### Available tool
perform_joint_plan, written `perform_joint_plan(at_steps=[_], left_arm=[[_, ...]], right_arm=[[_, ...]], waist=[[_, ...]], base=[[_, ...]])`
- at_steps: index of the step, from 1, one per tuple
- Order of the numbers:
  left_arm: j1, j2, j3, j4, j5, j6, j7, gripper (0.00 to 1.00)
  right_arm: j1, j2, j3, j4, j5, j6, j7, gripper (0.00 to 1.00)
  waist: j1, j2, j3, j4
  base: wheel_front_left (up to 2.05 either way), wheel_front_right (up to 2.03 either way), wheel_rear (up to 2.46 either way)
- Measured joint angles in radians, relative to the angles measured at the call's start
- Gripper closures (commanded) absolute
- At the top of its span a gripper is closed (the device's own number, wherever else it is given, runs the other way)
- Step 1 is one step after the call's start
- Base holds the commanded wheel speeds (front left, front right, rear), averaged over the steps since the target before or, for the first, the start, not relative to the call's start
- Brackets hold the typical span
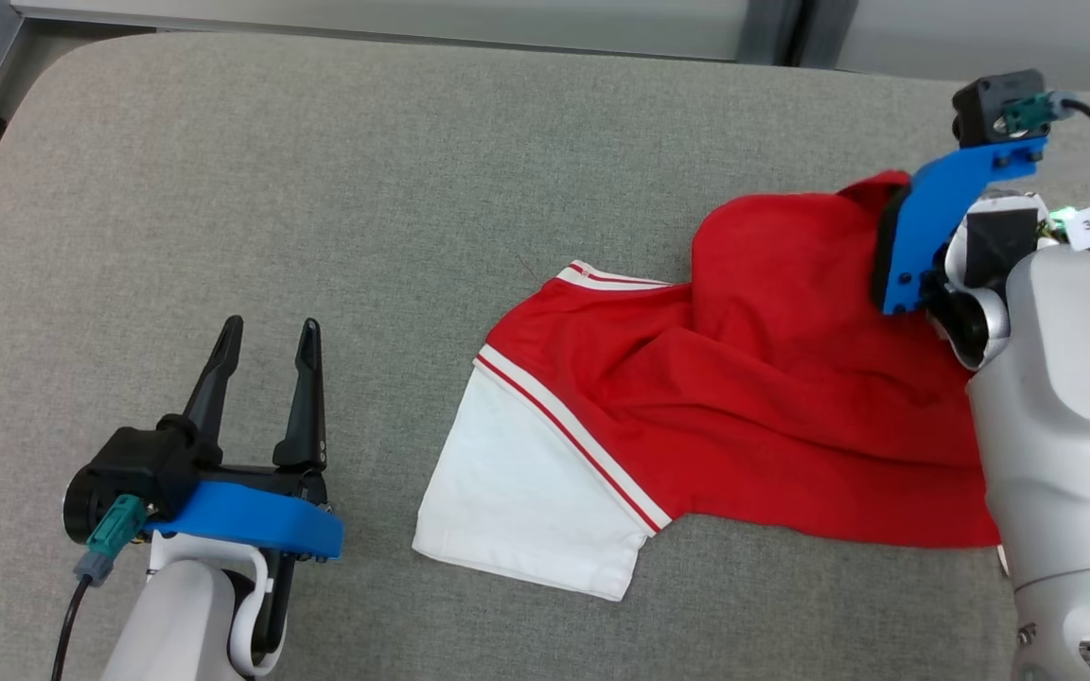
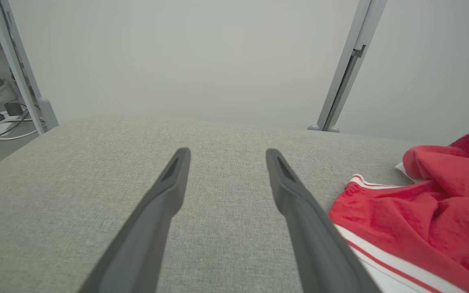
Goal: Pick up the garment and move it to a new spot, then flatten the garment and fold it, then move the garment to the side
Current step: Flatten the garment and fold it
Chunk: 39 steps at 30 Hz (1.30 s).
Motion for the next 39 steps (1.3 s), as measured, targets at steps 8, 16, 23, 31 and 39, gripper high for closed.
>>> perform_joint_plan(at_steps=[8,16,23,31,39], left_arm=[[0.000,-0.002,0.015,0.007,0.001,-0.001,0.000,0.00],[0.011,-0.006,0.016,0.002,0.003,-0.002,0.000,0.00],[0.022,-0.004,0.025,0.002,0.002,-0.002,0.000,0.00],[0.049,-0.005,0.033,0.012,0.005,-0.002,0.000,0.00],[0.079,-0.003,0.048,0.020,0.005,-0.005,-0.001,0.00]], right_arm=[[-0.078,0.042,-0.159,-0.038,0.247,0.000,-0.140,1.00],[-0.009,0.000,-0.456,0.003,0.208,0.000,-0.177,1.00],[0.092,0.001,-0.585,0.017,0.009,0.000,-0.203,0.00],[0.184,0.019,-0.519,-0.053,-0.056,0.000,-0.276,0.00],[0.368,0.028,-0.263,-0.233,0.057,0.000,-0.394,0.00]], waist=[[-0.0001,0.0000,-0.038,-0.013],[-0.0001,0.0000,-0.054,-0.009],[-0.0001,0.0000,-0.059,-0.017],[-0.0001,-0.0001,-0.101,-0.057],[-0.0001,0.0000,-0.152,-0.103]], base=[[0.00,0.00,0.00],[0.00,0.00,0.00],[0.00,0.00,0.00],[0.00,0.00,0.00],[0.00,0.00,0.00]])
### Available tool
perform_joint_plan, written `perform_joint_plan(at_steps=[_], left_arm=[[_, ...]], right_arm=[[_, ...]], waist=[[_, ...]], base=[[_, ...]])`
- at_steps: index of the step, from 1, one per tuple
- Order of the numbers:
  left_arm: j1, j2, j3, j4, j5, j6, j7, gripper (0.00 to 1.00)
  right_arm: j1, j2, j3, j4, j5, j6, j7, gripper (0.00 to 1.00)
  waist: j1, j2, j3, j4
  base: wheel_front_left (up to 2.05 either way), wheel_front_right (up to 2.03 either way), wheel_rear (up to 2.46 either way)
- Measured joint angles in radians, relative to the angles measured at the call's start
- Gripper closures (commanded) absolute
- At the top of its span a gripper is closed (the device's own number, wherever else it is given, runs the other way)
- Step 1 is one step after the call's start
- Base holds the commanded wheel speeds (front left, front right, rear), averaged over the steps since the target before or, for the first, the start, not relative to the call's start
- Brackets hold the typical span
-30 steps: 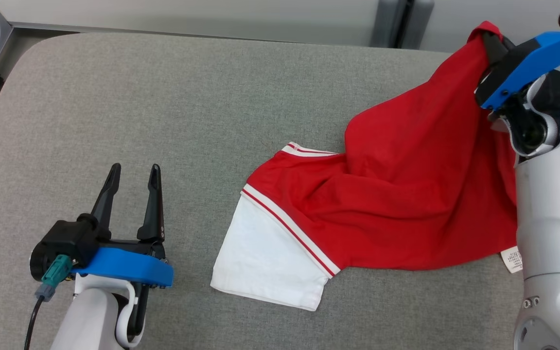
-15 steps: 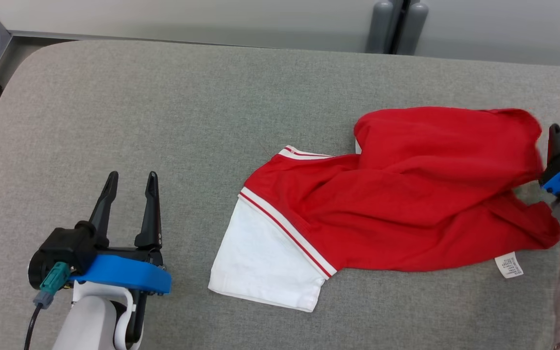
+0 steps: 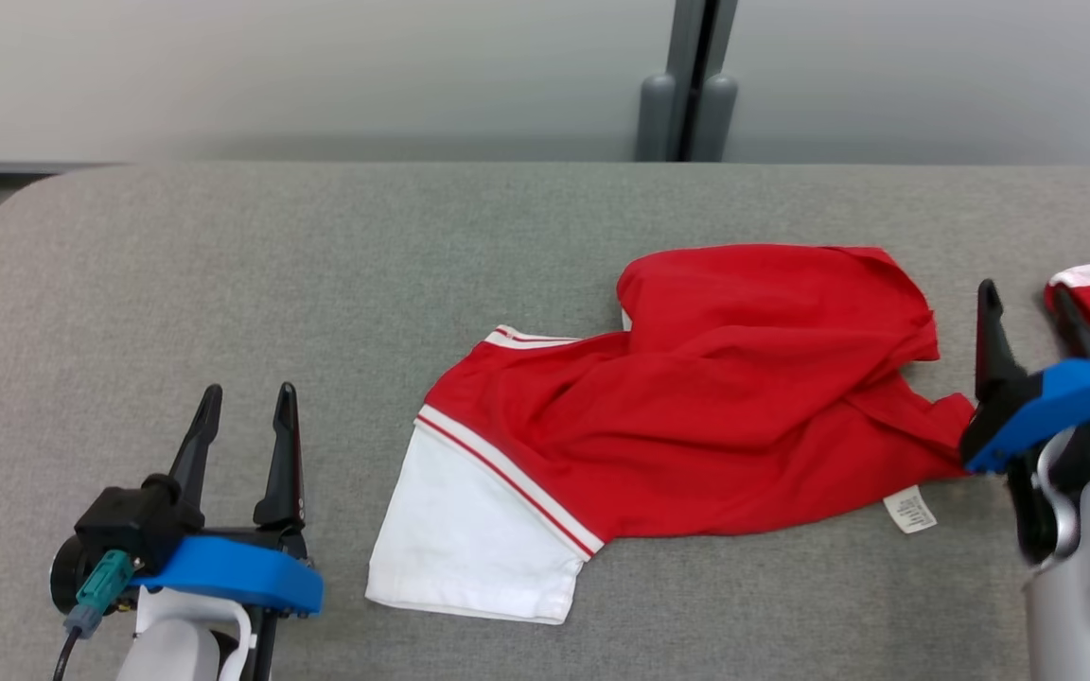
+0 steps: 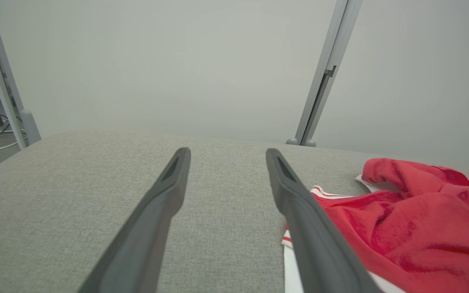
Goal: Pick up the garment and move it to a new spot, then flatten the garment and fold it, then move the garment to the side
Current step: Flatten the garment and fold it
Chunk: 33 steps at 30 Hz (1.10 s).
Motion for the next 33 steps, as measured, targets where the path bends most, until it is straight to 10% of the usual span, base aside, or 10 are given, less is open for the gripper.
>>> perform_joint_plan(at_steps=[14,33], left_arm=[[0.082,-0.002,0.026,0.008,0.007,0.001,0.000,0.00],[-0.341,0.097,-0.286,0.312,-0.028,-0.001,0.353,0.00]], right_arm=[[0.401,0.014,0.218,-0.378,0.111,0.000,-0.045,0.00],[0.369,0.022,0.317,-0.393,0.205,0.000,-0.053,0.00]], waist=[[-0.0001,0.0000,-0.083,-0.070],[0.0003,0.0000,0.080,-0.184]], base=[[0.00,0.00,0.00],[0.00,0.00,0.00]])
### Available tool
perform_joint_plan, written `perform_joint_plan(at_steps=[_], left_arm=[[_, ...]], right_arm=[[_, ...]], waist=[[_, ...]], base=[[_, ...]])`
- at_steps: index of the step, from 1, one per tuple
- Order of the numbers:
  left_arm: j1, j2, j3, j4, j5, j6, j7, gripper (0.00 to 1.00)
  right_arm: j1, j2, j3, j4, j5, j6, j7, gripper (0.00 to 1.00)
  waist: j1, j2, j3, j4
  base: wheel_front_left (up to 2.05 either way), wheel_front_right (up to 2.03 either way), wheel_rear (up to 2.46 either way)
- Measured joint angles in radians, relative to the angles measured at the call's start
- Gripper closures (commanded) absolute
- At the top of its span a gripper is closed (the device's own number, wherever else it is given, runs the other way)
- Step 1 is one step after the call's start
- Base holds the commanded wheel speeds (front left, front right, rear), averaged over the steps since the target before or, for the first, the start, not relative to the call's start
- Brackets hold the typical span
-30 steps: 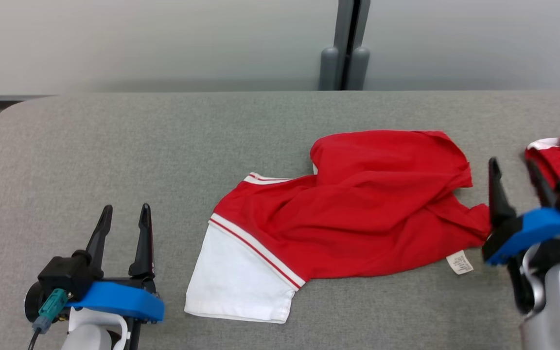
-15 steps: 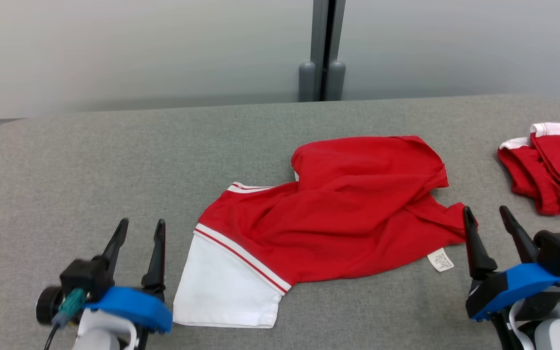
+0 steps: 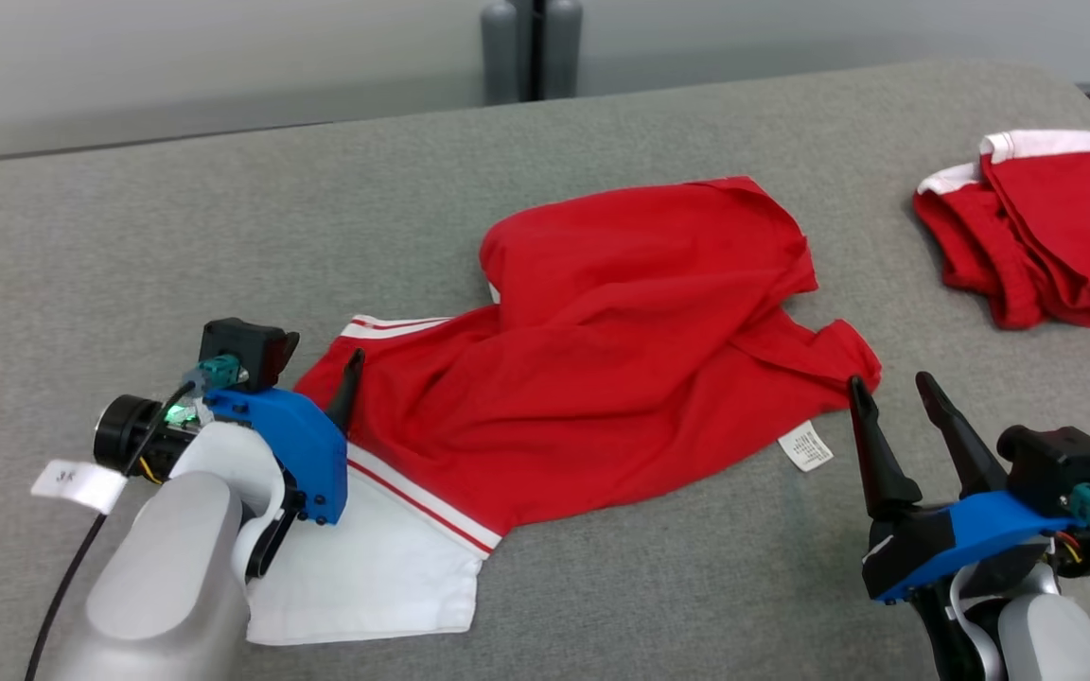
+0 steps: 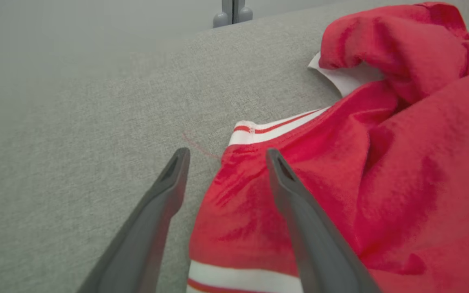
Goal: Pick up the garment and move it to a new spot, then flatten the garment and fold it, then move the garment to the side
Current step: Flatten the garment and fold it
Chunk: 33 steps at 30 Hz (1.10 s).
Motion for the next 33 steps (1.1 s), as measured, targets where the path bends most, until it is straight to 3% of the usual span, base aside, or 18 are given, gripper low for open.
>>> perform_joint_plan(at_steps=[10,11,12,15,23,28,33], left_arm=[[-0.127,0.031,-0.095,0.123,-0.066,0.000,0.127,0.00],[-0.137,0.029,-0.102,0.130,-0.086,0.000,0.153,0.09],[-0.145,0.026,-0.115,0.131,-0.113,0.001,0.182,1.00],[-0.152,0.028,-0.096,0.126,-0.183,0.001,0.174,1.00],[-0.121,0.023,0.139,0.126,-0.334,0.094,-0.154,1.00],[-0.061,-0.037,0.301,0.152,-0.484,0.092,-0.306,1.00],[-0.005,-0.078,0.444,0.147,-0.539,0.088,-0.349,1.00]], right_arm=[[-0.047,0.000,0.042,0.047,0.026,0.000,-0.041,0.00],[-0.052,0.000,0.047,0.052,0.030,0.000,-0.046,0.00],[-0.056,0.000,0.049,0.058,0.032,0.000,-0.051,0.00],[-0.064,0.000,0.046,0.071,0.034,0.000,-0.061,0.00],[-0.067,-0.001,0.023,0.079,0.037,0.000,-0.071,0.00],[-0.069,0.000,0.024,0.078,0.035,0.000,-0.070,0.00],[-0.069,0.000,0.018,0.077,0.032,0.000,-0.069,0.00]], waist=[[0.0000,0.0000,0.074,-0.068],[-0.0001,0.0000,0.076,-0.073],[-0.0001,0.0000,0.078,-0.076],[-0.0002,0.0000,0.080,-0.079],[-0.0002,0.0000,0.066,-0.055],[-0.0002,0.0000,0.054,-0.034],[-0.0002,0.0000,0.048,-0.017]], base=[[0.00,0.00,0.00],[0.00,0.00,0.00],[0.00,0.00,0.00],[0.00,0.00,0.00],[0.00,0.00,0.00],[0.00,0.00,0.00],[0.00,0.00,0.00]])
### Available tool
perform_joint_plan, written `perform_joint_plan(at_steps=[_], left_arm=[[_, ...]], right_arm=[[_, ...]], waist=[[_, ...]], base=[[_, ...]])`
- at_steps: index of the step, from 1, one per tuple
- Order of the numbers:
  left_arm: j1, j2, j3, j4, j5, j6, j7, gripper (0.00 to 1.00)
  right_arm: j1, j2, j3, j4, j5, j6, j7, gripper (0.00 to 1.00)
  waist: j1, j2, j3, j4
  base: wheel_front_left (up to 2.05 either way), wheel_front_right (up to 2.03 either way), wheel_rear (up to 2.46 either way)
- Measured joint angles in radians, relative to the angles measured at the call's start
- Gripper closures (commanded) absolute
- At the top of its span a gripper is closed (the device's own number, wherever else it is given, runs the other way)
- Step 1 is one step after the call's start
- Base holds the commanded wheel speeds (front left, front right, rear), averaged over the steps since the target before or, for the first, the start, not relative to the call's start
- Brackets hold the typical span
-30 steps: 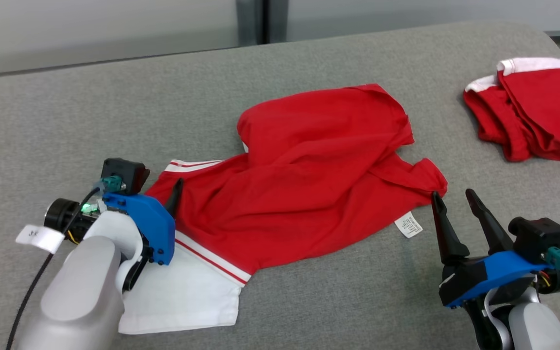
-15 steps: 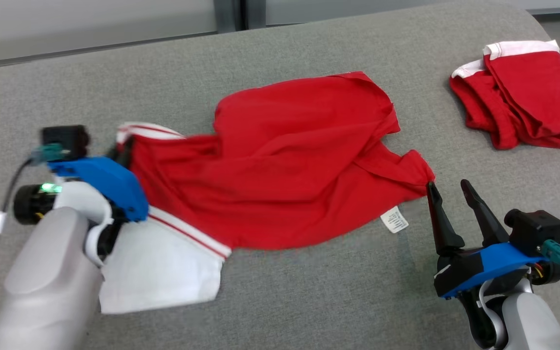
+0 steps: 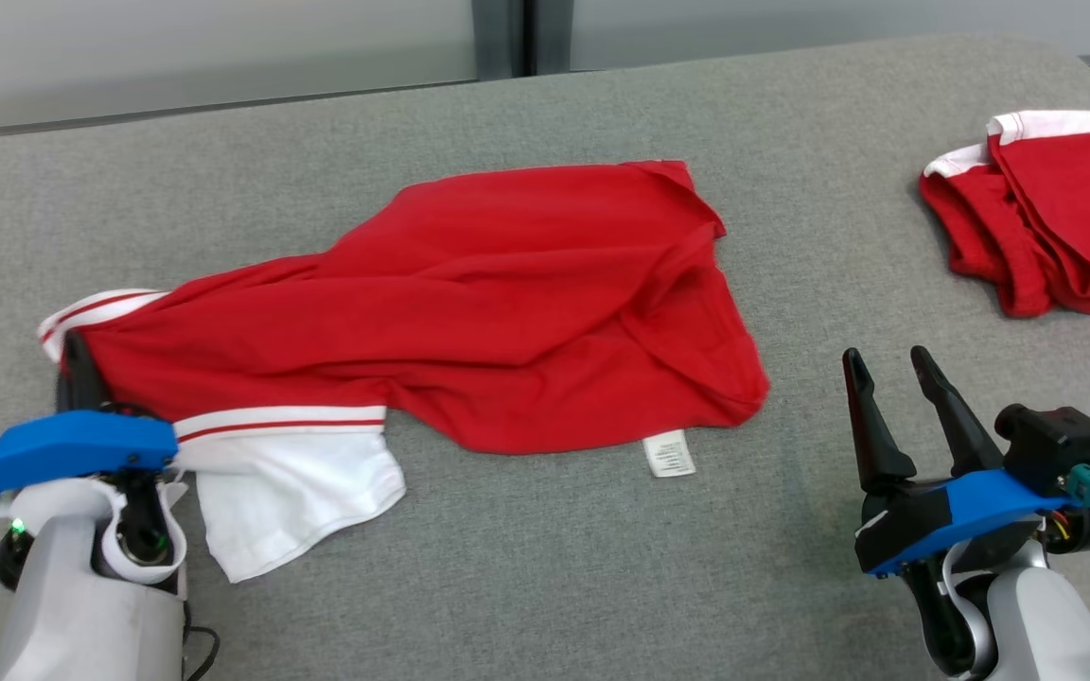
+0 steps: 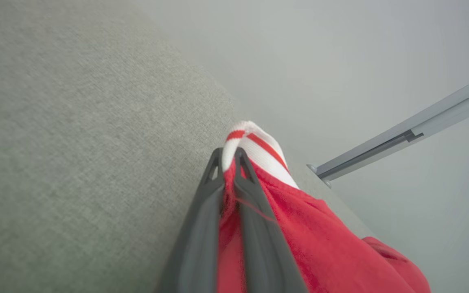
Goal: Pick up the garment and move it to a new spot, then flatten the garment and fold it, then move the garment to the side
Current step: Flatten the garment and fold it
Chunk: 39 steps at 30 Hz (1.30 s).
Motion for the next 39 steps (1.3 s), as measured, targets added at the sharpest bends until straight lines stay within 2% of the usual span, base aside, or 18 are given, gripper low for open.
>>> perform_joint_plan(at_steps=[2,3,4,8,14,23,28,32,35,38,39], left_arm=[[0.030,-0.019,0.074,-0.042,0.022,0.002,-0.002,1.00],[0.044,-0.029,0.096,-0.058,0.037,-0.002,-0.003,0.74],[0.061,-0.040,0.103,-0.067,0.053,-0.015,-0.003,0.00],[0.110,-0.083,0.107,-0.103,0.100,-0.062,-0.003,0.00],[0.185,-0.095,0.102,-0.210,0.176,-0.082,-0.003,0.00],[0.363,-0.076,0.088,-0.490,0.533,-0.083,-0.003,0.00],[0.455,-0.083,0.059,-0.592,0.663,-0.084,-0.004,0.00],[0.455,-0.087,0.043,-0.596,0.679,-0.084,-0.004,0.00],[0.438,-0.088,0.032,-0.587,0.679,-0.084,-0.004,0.00],[0.421,-0.085,0.020,-0.581,0.677,-0.084,-0.004,0.00],[0.408,-0.086,0.006,-0.576,0.675,-0.084,-0.004,0.00]], right_arm=[[0.001,0.000,-0.007,-0.001,-0.003,0.000,0.002,0.00],[0.002,0.000,-0.009,-0.002,-0.007,0.000,0.006,0.00],[0.002,0.000,-0.010,-0.003,-0.010,0.000,0.009,0.00],[0.011,0.000,-0.010,-0.011,-0.028,0.000,0.024,0.00],[0.028,0.000,0.030,-0.030,-0.055,0.000,0.073,0.00],[0.064,0.000,0.077,-0.027,-0.046,0.000,0.111,0.00],[0.082,0.000,0.098,-0.016,-0.053,0.000,0.138,0.00],[0.036,0.000,0.131,0.029,-0.098,0.000,0.208,0.00],[-0.067,0.001,0.160,0.104,-0.165,0.000,0.283,0.00],[-0.114,0.000,0.166,0.152,-0.190,0.000,0.305,0.00],[-0.152,0.000,0.164,0.203,-0.212,0.000,0.317,0.00]], waist=[[0.0000,0.0000,-0.006,0.007],[0.0000,0.0000,-0.010,0.011],[0.0000,0.0000,-0.015,0.014],[0.0000,0.0000,-0.038,0.026],[-0.0001,0.0000,-0.076,0.048],[-0.0001,0.0001,-0.148,0.097],[-0.0003,0.0000,-0.165,0.128],[-0.0003,0.0000,-0.147,0.140],[-0.0002,0.0000,-0.118,0.150],[-0.0001,0.0000,-0.102,0.157],[0.0000,0.0000,-0.090,0.167]], base=[[0.00,0.00,0.00],[0.00,0.00,0.00],[0.00,0.00,0.00],[0.00,0.00,0.00],[0.00,0.00,0.00],[0.00,0.00,0.00],[0.00,0.00,0.00],[0.00,0.00,0.00],[0.00,0.00,0.00],[0.00,0.00,0.00],[0.00,0.00,0.00]])
